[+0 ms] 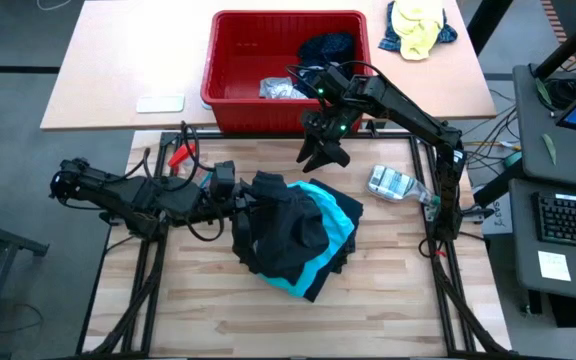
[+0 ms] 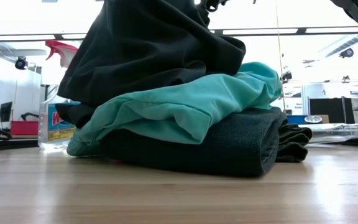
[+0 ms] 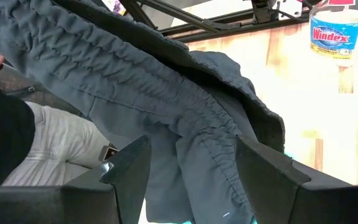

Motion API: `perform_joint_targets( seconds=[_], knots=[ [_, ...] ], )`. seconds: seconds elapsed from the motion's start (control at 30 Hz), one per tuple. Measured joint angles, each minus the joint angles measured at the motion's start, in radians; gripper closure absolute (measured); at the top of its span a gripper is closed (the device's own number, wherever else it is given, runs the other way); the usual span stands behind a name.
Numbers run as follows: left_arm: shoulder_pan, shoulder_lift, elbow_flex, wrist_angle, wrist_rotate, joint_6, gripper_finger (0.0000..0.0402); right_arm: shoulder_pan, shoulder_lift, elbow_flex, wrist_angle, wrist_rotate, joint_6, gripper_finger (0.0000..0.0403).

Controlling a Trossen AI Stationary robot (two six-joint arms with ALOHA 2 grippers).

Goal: Fold Laundry from Bin
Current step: Fold the black shorts

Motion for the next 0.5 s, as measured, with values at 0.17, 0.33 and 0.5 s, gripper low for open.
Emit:
perform_joint_targets(
  seconds=[0.17,0.33,0.5],
  knots=[
    [0.0,0.0,0.0,0.0,0.001,0.002,0.0393,0.0,0.0,0.0,0.0,0.0,0.01,0.0183],
    [0.0,0.0,0.0,-0.002,0.019,0.002,0.0393,0.0,0.0,0.0,0.002,0.0,0.01,0.0184],
    [0.0,0.0,0.0,-0.03,0.032,-0.005,0.0393,0.0,0.0,0.0,0.008,0.0,0.009,0.0183]
  ],
)
